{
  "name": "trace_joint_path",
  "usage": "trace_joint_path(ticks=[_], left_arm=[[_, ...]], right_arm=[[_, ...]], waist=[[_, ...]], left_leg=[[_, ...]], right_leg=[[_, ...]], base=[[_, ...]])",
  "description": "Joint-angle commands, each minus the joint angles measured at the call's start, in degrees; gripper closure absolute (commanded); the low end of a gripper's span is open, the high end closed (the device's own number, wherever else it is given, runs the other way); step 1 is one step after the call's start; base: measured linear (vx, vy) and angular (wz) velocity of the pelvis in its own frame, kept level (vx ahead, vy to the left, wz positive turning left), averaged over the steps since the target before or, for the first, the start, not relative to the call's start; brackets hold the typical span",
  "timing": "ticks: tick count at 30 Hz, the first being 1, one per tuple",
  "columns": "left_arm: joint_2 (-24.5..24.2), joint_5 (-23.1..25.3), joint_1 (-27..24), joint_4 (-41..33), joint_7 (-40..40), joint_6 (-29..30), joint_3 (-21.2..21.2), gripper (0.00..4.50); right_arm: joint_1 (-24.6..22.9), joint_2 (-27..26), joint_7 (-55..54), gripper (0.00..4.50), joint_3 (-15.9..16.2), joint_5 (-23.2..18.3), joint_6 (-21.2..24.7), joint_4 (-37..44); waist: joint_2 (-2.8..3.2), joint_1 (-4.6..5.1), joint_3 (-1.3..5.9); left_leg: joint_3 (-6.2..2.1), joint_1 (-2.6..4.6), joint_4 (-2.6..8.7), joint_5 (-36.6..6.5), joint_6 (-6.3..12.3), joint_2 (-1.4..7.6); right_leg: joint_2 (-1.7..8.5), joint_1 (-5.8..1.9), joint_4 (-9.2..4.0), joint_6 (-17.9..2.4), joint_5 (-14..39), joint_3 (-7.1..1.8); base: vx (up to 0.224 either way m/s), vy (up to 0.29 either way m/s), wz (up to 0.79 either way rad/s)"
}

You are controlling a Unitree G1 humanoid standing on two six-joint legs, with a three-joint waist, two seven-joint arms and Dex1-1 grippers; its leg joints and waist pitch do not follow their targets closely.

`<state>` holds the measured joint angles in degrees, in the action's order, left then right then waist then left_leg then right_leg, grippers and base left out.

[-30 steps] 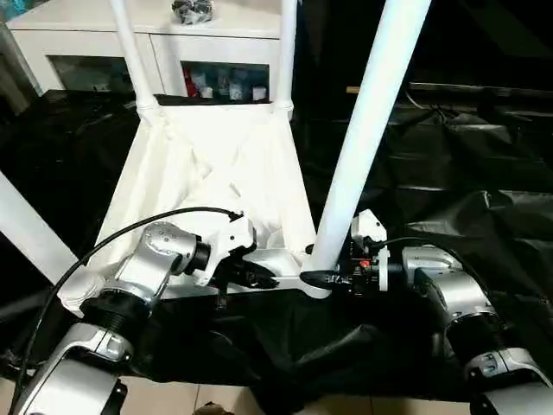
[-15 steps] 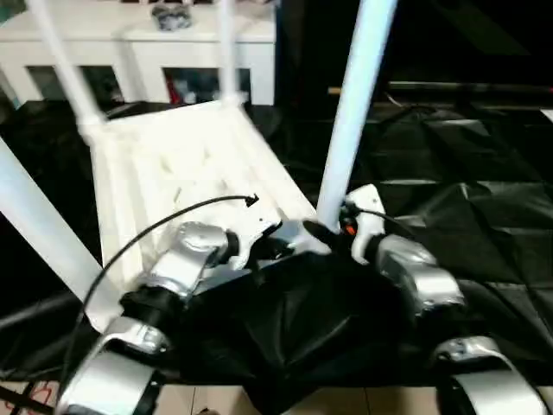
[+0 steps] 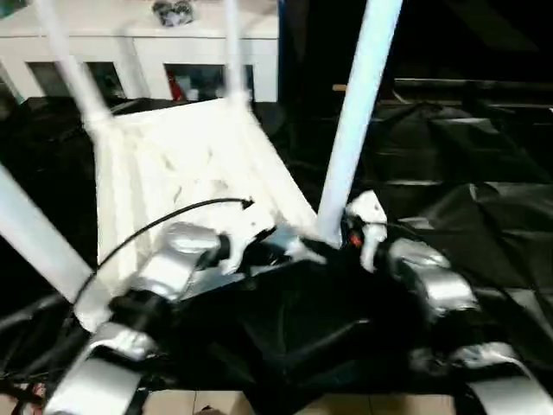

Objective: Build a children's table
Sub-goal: Rotate leg to tighten

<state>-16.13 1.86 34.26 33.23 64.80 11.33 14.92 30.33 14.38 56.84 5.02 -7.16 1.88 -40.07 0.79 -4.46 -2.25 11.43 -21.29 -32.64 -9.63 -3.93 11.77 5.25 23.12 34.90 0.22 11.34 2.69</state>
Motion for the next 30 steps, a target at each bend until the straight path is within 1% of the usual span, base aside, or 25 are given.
trace_joint_path(ticks=[1, 2, 3, 4, 5, 6, 7, 8, 9, 10, 11, 13, 15, 17, 18, 19, 21, 22, 24, 26, 27, 29, 30], left_arm=[[0.6, -2.8, 0.1, -1.9, 4.1, -2.4, 0.8, 4.5], [0.5, -3.0, 0.1, -1.8, 4.6, -2.6, 0.8, 4.5], [0.1, -3.3, 0.0, -1.8, 5.8, -2.6, 0.7, 4.5], [-0.3, -3.6, 0.1, -1.7, 6.6, -2.7, 0.6, 4.5], [-0.7, -3.9, 0.1, -1.5, 7.8, -3.0, 0.5, 4.5], [-1.1, -4.2, 0.1, -1.1, 9.0, -3.3, 0.5, 4.5], [-1.2, -4.2, 0.2, -1.0, 9.3, -3.4, 0.5, 4.5], [-1.7, -4.4, 0.4, -0.1, 10.6, -3.9, 0.5, 4.5], [-2.0, -4.5, 0.6, 0.5, 11.3, -4.1, 0.5, 4.5], [-2.1, -4.5, 0.7, 0.7, 11.5, -4.3, 0.5, 4.5], [-2.3, -4.4, 0.9, 1.4, 11.8, -4.6, 0.5, 4.5], [-2.3, -4.3, 1.2, 2.0, 12.0, -4.9, 0.4, 4.5], [-2.4, -4.2, 1.3, 2.3, 12.1, -5.0, 0.4, 4.5], [-2.4, -4.1, 1.4, 2.3, 12.2, -5.0, 0.4, 4.5], [-2.4, -4.1, 1.3, 2.3, 12.3, -5.1, 0.4, 4.5], [-2.4, -4.1, 1.2, 2.3, 12.5, -5.2, 0.4, 4.5], [-2.4, -4.1, 1.1, 2.4, 12.7, -5.5, 0.4, 4.5], [-2.3, -4.1, 1.1, 2.3, 12.7, -5.5, 0.4, 4.5], [-2.2, -4.0, 1.1, 2.4, 12.5, -5.6, 0.3, 4.5], [-1.8, -3.9, 1.2, 2.5, 11.2, -5.4, 0.0, 4.5], [-1.7, -3.8, 1.2, 2.5, 10.8, -5.3, -0.1, 4.5], [-0.5, -3.4, 1.6, 3.0, 6.8, -4.6, -1.1, 4.5], [-0.2, -3.3, 1.6, 3.1, 6.1, -4.5, -1.2, 4.5]], right_arm=[[-0.9, 0.3, 5.5, 0.68, 2.0, -0.9, 0.5, 1.1], [-0.8, 0.5, 6.1, 0.68, 2.0, -1.0, 0.5, 1.1], [-0.8, 1.1, 7.8, 0.68, 2.3, -1.3, 0.8, 1.2], [-0.9, 1.6, 9.4, 0.68, 2.5, -1.6, 1.2, 1.5], [-1.1, 2.3, 11.4, 0.68, 3.0, -2.0, 1.9, 2.0], [-1.3, 2.9, 13.3, 0.68, 3.4, -2.3, 2.3, 2.3], [-1.3, 3.0, 13.9, 0.68, 3.6, -2.3, 2.5, 2.4], [-1.5, 3.6, 16.3, 0.68, 4.2, -2.7, 3.6, 2.9], [-1.6, 3.9, 17.6, 0.83, 4.7, -2.9, 4.4, 3.3], [-1.6, 4.0, 18.1, 0.83, 4.9, -2.9, 4.7, 3.3], [-1.6, 4.2, 19.2, 0.93, 5.2, -2.9, 5.4, 3.5], [-1.6, 4.1, 19.4, 1.03, 5.4, -2.5, 4.9, 3.1], [-1.5, 3.8, 19.1, 1.29, 5.4, -2.5, 4.6, 2.8], [-1.4, 3.6, 19.1, 1.42, 5.2, -3.0, 5.3, 2.8], [-1.5, 3.5, 19.4, 1.48, 5.1, -3.4, 5.7, 3.1], [-1.7, 3.6, 19.5, 1.59, 5.1, -3.5, 5.9, 3.4], [-2.1, 3.7, 19.6, 1.75, 5.2, -3.7, 6.4, 4.2], [-2.4, 3.7, 19.7, 1.78, 5.2, -3.8, 6.7, 4.5], [-2.7, 3.7, 19.7, 1.82, 5.2, -3.8, 6.8, 4.7], [-3.1, 3.1, 17.4, 1.84, 4.6, -3.7, 6.6, 4.7], [-3.1, 2.9, 16.8, 1.84, 4.4, -3.7, 6.6, 4.6], [-2.5, 0.9, 9.2, 1.85, 2.8, -2.3, 5.4, 2.2], [-2.4, 0.6, 7.9, 1.85, 2.6, -2.1, 5.1, 1.8]], waist=[[-0.48, -0.24, 3.27], [-0.46, -0.4, 3.25], [-0.64, -0.66, 3.21], [-0.68, -0.84, 3.17], [-0.63, -0.91, 3.2], [-0.9, -0.98, 3.17], [-0.77, -1.11, 3.16], [-0.77, -1.12, 3.11], [-0.89, -1.25, 3.13], [-0.86, -1.32, 3.11], [-0.92, -1.43, 3.15], [-0.92, -1.57, 3.1], [-0.86, -1.68, 3.09], [-0.92, -1.71, 3.14], [-0.65, -1.76, 3.18], [-0.79, -1.74, 3.23], [-0.82, -1.82, 3.25], [-0.7, -1.86, 3.26], [-0.75, -1.88, 3.23], [-0.6, -1.89, 3.2], [-0.67, -1.86, 3.18], [-0.48, -1.74, 3.08], [-0.62, -1.48, 2.99]], left_leg=[[-0.37, 0.54, 3.1, -11.7, 4.66, 1.42], [-0.38, 0.57, 3.11, -11.6, 4.71, 1.49], [-0.38, 0.62, 3.17, -11.5, 4.66, 1.51], [-0.35, 0.71, 3.19, -11.8, 4.49, 1.53], [-0.39, 0.74, 3.22, -11.9, 4.34, 1.61], [-0.32, 0.79, 3.2, -12.1, 4.27, 1.59], [-0.37, 0.71, 3.23, -11.9, 4.21, 1.63], [-0.38, 0.66, 3.25, -12.0, 4.17, 1.58], [-0.38, 0.7, 3.22, -12.2, 4.13, 1.57], [-0.39, 0.68, 3.24, -12.1, 4.12, 1.57], [-0.41, 0.73, 3.24, -11.8, 4.07, 1.59], [-0.39, 0.73, 3.25, -11.7, 3.78, 1.62], [-0.41, 0.75, 3.28, -12.0, 3.32, 1.59], [-0.43, 0.77, 3.29, -11.9, 3.11, 1.62], [-0.44, 0.84, 3.26, -11.7, 3.15, 1.6], [-0.39, 0.79, 3.2, -11.3, 3.25, 1.57], [-0.42, 0.73, 3.18, -10.9, 3.41, 1.56], [-0.42, 0.82, 3.17, -11.1, 3.43, 1.59], [-0.41, 0.81, 3.18, -11.4, 3.37, 1.58], [-0.41, 0.82, 3.22, -11.7, 3.15, 1.56], [-0.44, 0.85, 3.29, -12.1, 2.89, 1.58], [-0.47, 0.82, 3.4, -12.5, 2.38, 1.59], [-0.57, 0.8, 3.54, -13.5, 1.64, 1.48]], right_leg=[[2.28, -2.71, -3.95, -14.3, 5.5, -1.71], [2.31, -2.66, -3.89, -14.3, 5.3, -1.71], [2.39, -2.64, -3.85, -14.5, 5.7, -1.68], [2.4, -2.56, -3.9, -14.6, 6.6, -1.7], [2.43, -2.58, -3.86, -14.5, 6.8, -1.7], [2.36, -2.55, -3.91, -14.6, 7.0, -1.7], [2.46, -2.59, -3.82, -14.6, 6.9, -1.75], [2.43, -2.57, -3.87, -14.5, 7.2, -1.73], [2.5, -2.61, -3.89, -14.3, 7.6, -1.73], [2.53, -2.61, -3.9, -14.3, 7.7, -1.75], [2.51, -2.59, -3.82, -14.2, 7.4, -1.76], [2.63, -2.52, -3.84, -14.2, 7.6, -1.79], [2.69, -2.53, -3.91, -14.0, 8.5, -1.8], [2.68, -2.55, -3.87, -13.9, 8.4, -1.81], [2.64, -2.51, -3.81, -14.0, 7.9, -1.8], [2.56, -2.58, -3.73, -14.2, 7.0, -1.79], [2.56, -2.63, -3.63, -14.3, 6.2, -1.74], [2.59, -2.59, -3.66, -14.3, 6.3, -1.73], [2.6, -2.6, -3.72, -14.3, 6.7, -1.76], [2.6, -2.56, -3.81, -14.2, 7.3, -1.76], [2.61, -2.55, -3.86, -14.1, 7.8, -1.75], [2.64, -2.49, -3.94, -13.8, 8.7, -1.8], [2.71, -2.54, -4.11, -13.3, 10.5, -1.78]], base=[[0.0, 0.0, 0.0], [0.0, 0.0, 0.0], [0.0, 0.0, 0.0], [0.0, 0.0, 0.0], [0.0, 0.0, 0.0], [0.0, 0.0, 0.0], [0.0, 0.0, 0.0], [0.0, 0.0, 0.0], [0.0, 0.0, 0.0], [0.0, 0.0, 0.0], [0.0, 0.0, 0.0], [0.0, 0.0, 0.0], [0.0, 0.0, 0.0], [0.0, 0.0, 0.0], [0.0, 0.0, 0.0], [0.0, 0.0, 0.0], [0.0, 0.0, 0.0], [0.0, 0.0, 0.0], [0.0, 0.0, 0.0], [0.0, 0.0, 0.0], [0.0, 0.0, 0.0], [0.0, 0.0, 0.0], [0.0, 0.0, 0.0]])
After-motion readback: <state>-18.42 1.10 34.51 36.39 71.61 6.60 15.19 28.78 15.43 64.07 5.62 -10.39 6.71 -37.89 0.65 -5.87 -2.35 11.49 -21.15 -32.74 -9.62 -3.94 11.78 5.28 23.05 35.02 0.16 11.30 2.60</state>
